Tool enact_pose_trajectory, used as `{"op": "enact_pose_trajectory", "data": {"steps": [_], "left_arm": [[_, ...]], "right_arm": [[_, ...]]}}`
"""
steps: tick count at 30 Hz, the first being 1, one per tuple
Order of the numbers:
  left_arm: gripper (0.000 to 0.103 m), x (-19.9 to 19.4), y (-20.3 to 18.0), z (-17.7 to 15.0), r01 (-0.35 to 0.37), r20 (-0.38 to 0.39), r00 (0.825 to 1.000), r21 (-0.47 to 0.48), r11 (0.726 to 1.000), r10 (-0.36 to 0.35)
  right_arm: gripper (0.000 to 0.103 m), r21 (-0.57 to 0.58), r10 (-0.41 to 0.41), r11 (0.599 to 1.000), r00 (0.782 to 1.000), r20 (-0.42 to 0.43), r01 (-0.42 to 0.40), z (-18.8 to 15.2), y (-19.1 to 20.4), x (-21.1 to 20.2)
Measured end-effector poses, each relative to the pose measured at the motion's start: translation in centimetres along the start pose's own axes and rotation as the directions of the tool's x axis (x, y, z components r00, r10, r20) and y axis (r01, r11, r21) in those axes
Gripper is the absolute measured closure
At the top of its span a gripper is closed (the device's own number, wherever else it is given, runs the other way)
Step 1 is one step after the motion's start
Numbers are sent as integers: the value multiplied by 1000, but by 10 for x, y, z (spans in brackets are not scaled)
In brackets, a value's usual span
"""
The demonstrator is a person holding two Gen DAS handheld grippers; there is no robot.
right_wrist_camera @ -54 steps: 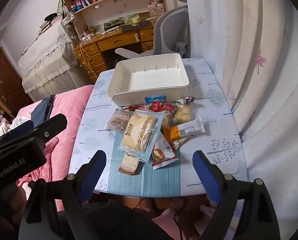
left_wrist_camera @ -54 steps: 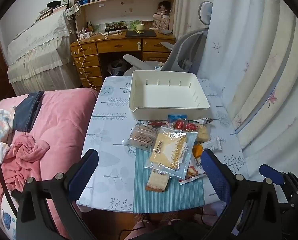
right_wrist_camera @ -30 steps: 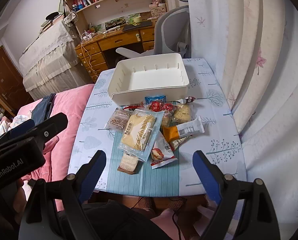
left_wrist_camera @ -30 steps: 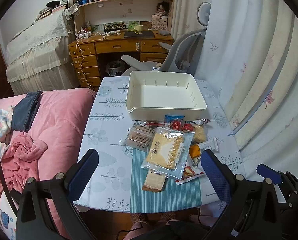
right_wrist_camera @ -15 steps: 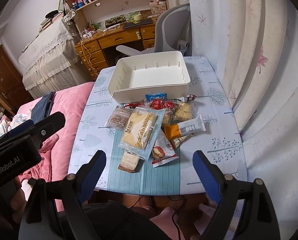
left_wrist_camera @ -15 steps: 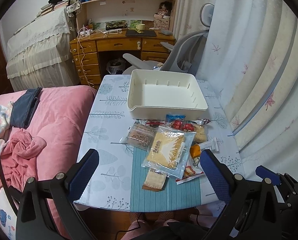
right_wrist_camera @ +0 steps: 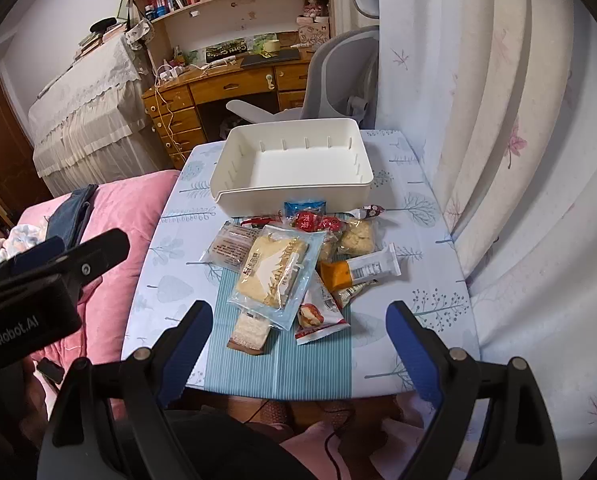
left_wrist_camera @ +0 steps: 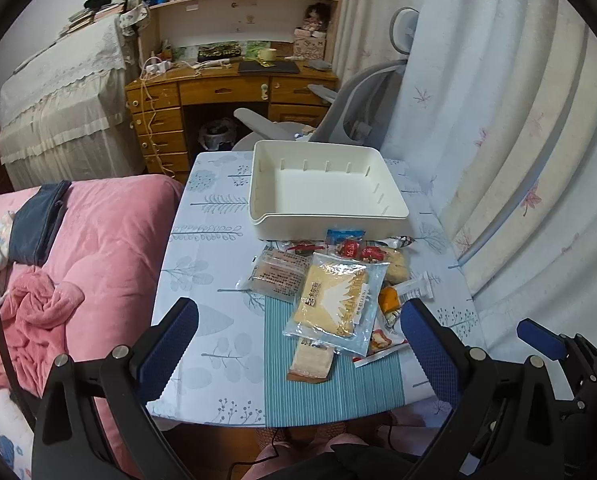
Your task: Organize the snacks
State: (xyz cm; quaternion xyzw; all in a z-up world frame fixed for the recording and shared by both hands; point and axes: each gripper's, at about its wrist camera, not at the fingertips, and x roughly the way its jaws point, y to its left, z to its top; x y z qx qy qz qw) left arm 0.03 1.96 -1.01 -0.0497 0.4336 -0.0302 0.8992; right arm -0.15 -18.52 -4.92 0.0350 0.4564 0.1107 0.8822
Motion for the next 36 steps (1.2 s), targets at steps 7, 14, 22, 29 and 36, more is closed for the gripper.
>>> {"op": "enact_pose_trajectory", "data": {"steps": [7,14,22,29,36], "left_arm": [[2,9,7,1,61,-32,998,42,997,-60],[2,27,10,-3,125,-115,986,59,990,-118],[2,70,8,1,204,-237,954,59,977,-184],[2,125,1,4,247,-384,898,37,968,-215],[2,185,-3,2,234,-536,816,-39,971,-218]], "right_arm": [[14,47,-13,999,1000,-11,13,-6,6,3],[14,86,-24,996,999,-28,26,-23,9,11],[14,31,-45,999,999,29,44,-37,3,33],[14,-8,5,1000,999,36,-5,-40,-13,72],[14,-5,63,998,994,-88,-64,-41,-29,121]]}}
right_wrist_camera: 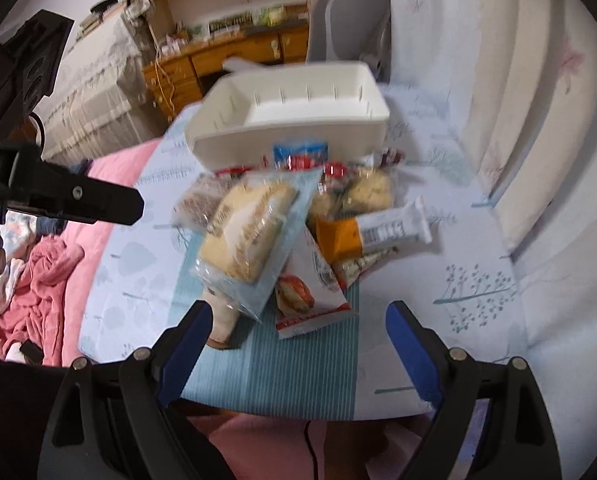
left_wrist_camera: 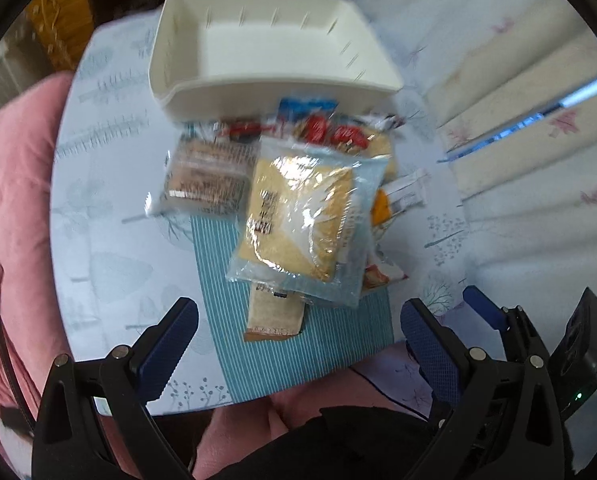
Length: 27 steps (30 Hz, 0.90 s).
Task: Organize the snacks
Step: 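Grasp the yellow bread bag with the left tool while the right tool grasps the white red-bread bag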
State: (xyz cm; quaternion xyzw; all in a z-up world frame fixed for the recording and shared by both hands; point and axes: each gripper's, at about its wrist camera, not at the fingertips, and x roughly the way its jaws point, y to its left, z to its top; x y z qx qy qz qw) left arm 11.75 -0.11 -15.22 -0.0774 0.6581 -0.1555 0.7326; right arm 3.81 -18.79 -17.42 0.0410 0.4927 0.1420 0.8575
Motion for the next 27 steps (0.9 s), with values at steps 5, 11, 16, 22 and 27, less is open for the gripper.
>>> {"op": "enact_pose_trajectory", "data": {"steps": [5,11,16,22,27], "left_arm": [[2,43,8,18,-16,-110,994,-48,999,11],[2,85,9,34,-54,-207,978,-70,996,39],[2,113,7,49,-80,-261,964,-84,993,56],[1,134,4,64,-81,-285,957,-87,993,53],[0,151,7,75,-71,-302,953,-112,991,34]], "right_arm": [[14,-25,37,999,994,-102,-40,7,-5,31],[14,-50,36,998,977,-208,-47,10,-16,62],[14,-83,19,996,960,-279,-44,13,-23,86],[14,-122,40,989,945,-325,-84,20,-24,108],[16,-153,46,983,935,-351,-106,25,-21,122]]}}
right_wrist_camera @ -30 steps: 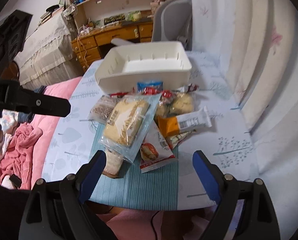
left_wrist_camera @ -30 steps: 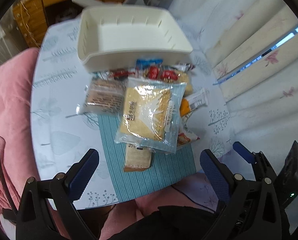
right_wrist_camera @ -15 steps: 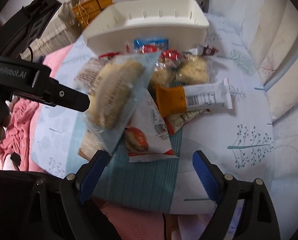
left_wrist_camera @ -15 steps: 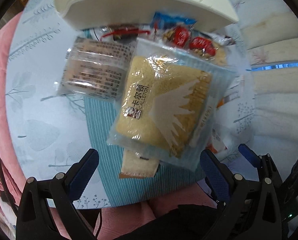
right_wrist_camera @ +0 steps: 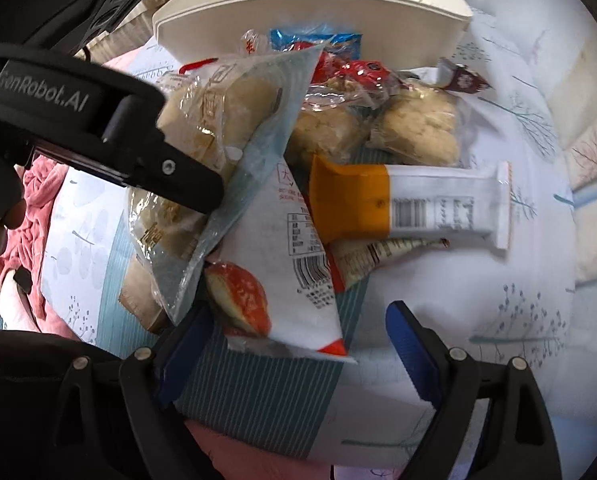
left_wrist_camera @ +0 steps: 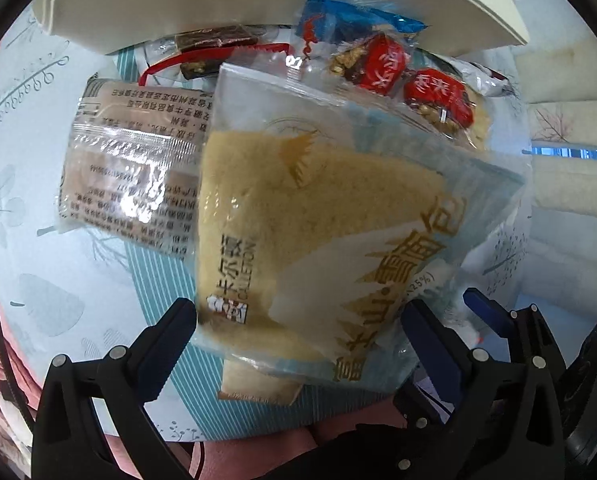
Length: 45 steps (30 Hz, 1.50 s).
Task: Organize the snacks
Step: 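Grasp the yellow bread bag with the left tool while the right tool grasps the white red-bread bag, then carry both bags into the white tray and open both tools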
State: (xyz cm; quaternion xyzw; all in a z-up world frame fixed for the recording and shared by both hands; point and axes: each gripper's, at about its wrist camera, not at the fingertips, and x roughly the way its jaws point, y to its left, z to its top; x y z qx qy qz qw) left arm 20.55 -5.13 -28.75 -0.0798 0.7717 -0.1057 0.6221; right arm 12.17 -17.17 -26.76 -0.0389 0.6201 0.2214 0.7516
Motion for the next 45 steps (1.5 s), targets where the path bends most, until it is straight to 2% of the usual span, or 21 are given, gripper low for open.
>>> {"op": "enact_pose_trajectory", "data": {"steps": [4,9,13,18,19,25,32,38,41,45], "left_arm": [[0,9,7,9,21,-6,1000,-28,999,-21],[0,26,12,13,33,-38,999,-70,997,-36],[10,26,13,14,62,-38,997,-80,995,-65],[16,18,20,10,77,-32,996,-96,992,-81],[18,14,24,9,82,-32,996,-103,991,-85],[38,-13,29,-4,69,9,998,-94,993,-68],[41,-44,31,-12,68,52,997,-80,995,-64],[41,-79,33,-41,57,97,994,-54,997,-51],[41,-95,35,-48,32,116,993,-48,998,-26],[41,-119,41,-56,36,166,986,-38,999,-29]], "right_arm": [[23,-8,3,1000,1000,-8,-3,2,1,5],[43,-6,20,1000,999,-27,-21,12,2,16],[44,-10,15,1000,1000,-26,-16,13,7,16],[49,-7,10,1000,1000,-17,-10,15,11,10],[49,-5,6,1000,1000,-15,-6,12,2,3],[50,29,-5,1000,1000,24,5,5,-1,-12],[51,67,-18,998,995,98,12,-6,6,-40],[51,93,-29,996,987,161,14,-17,13,-69],[51,102,-33,995,981,191,13,-14,14,-78],[51,107,-41,994,970,239,15,-11,23,-88]]}}
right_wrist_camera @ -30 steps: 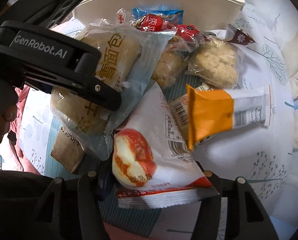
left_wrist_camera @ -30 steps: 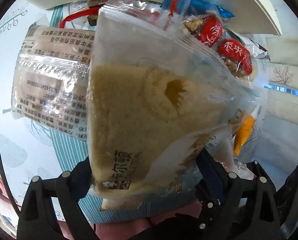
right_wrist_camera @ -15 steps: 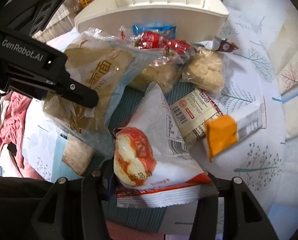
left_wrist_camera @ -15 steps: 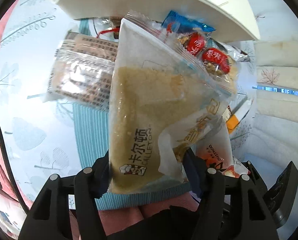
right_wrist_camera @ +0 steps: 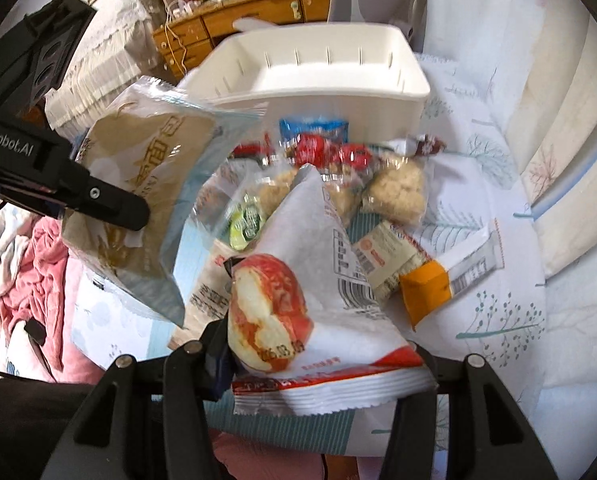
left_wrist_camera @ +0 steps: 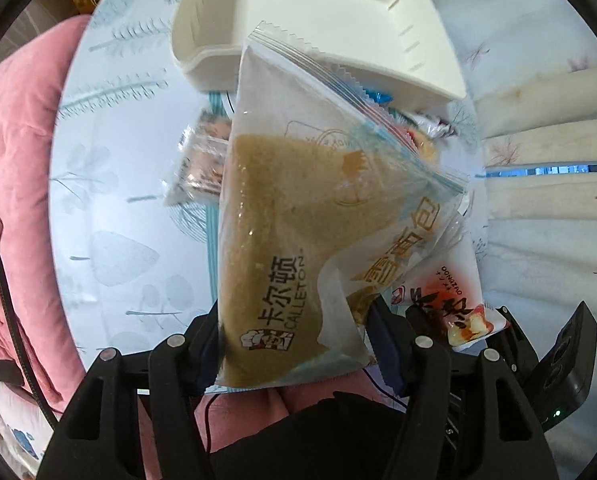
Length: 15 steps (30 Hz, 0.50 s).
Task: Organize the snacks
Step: 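Carry both bags into the white tray and open both tools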
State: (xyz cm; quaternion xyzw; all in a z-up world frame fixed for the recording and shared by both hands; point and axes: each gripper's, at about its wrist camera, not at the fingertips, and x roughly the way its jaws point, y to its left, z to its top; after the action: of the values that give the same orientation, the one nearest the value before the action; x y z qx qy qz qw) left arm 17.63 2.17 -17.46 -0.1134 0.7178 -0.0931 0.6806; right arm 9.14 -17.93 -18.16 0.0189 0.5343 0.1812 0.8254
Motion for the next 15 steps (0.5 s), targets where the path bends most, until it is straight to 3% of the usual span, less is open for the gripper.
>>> {"op": "enact_pose_trajectory", "data": {"steps": [7,15], "left_arm": [[41,-42,15,9,24,92,995,-20,1000,-22],[41,-79,17,53,45,206,978,-69,997,-29]], "right_arm": [[51,8,15,1000,997,80,-15,30,5,-15],[51,2,39,999,989,146,-39,81,4,-21]]}}
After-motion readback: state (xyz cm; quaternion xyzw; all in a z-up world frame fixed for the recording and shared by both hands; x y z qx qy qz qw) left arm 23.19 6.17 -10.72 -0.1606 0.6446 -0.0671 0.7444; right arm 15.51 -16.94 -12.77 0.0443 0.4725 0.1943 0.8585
